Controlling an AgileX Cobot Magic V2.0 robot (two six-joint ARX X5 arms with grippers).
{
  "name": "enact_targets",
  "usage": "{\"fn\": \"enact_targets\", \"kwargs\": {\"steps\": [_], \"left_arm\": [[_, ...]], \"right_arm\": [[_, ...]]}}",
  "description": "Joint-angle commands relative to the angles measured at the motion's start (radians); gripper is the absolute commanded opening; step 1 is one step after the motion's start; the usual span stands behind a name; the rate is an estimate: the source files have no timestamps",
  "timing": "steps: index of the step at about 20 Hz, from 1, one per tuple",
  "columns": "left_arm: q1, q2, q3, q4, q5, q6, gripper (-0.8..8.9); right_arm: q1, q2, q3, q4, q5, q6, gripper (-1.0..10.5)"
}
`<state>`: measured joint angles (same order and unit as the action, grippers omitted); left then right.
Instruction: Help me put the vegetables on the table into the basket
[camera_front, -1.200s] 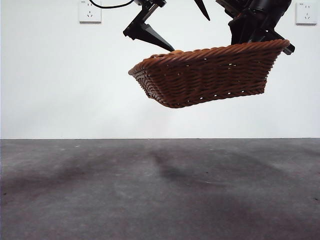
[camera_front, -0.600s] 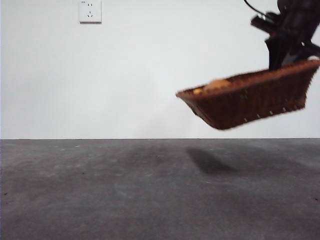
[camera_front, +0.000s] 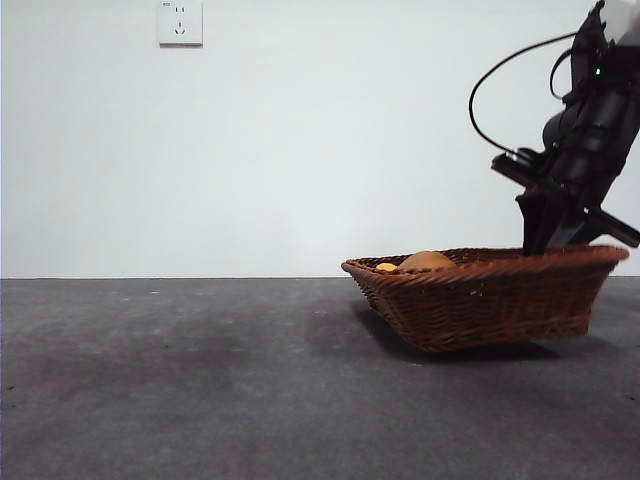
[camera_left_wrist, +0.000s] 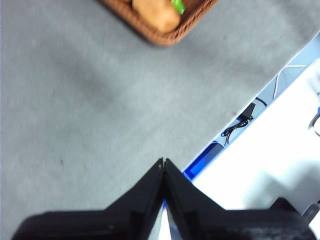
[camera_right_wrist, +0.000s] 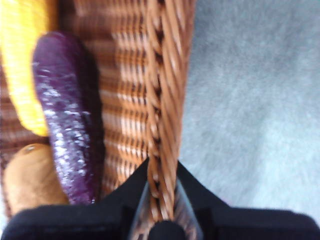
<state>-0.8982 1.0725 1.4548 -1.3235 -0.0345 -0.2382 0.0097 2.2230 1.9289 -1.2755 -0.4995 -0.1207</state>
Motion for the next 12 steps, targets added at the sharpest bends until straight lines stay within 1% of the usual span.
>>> {"fn": "enact_targets", "kwargs": {"steps": [1, 5, 6, 7, 8, 9, 10, 12], "left_arm": [[-0.002, -0.062, -0.027, 0.003, -0.024, -0.042, -0.08], [-0.002, -0.146, -0.027, 0.003, -0.054, -0.065, -0.08], [-0.002, -0.163, -0.027, 0.003, -0.064, -0.067, -0.08], [-0.002, -0.174, -0.027, 0.003, -0.064, -0.069, -0.08], [-0.002, -0.184, -0.027, 0.003, -0.064, -0.072, -0.08], [-0.002, -0.192, -0.027, 0.003, -0.064, -0.072, -0.08], [-0.002, -0.201, -0.027, 0.003, -0.064, -0.072, -0.08], [-0.002, -0.212, -0.027, 0.003, -0.064, -0.072, -0.08]], "right_arm": [[0.002, 0.036, -0.026, 0.019, -0.021, -0.014, -0.2], [0.002, 0.037, -0.123, 0.094, -0.021, -0.013, -0.2], [0.002, 0.037, -0.139, 0.111, -0.019, -0.009, 0.0], [0.002, 0.037, -0.145, 0.12, -0.009, 0.008, 0.9], [0.002, 0.037, -0.144, 0.126, 0.006, 0.027, 2.4], [0.002, 0.029, -0.142, 0.127, 0.017, 0.038, 3.6], [0.0, 0.018, -0.14, 0.129, 0.037, 0.044, 4.2], [-0.004, -0.038, -0.14, 0.149, 0.1, 0.07, 4.2]]}}
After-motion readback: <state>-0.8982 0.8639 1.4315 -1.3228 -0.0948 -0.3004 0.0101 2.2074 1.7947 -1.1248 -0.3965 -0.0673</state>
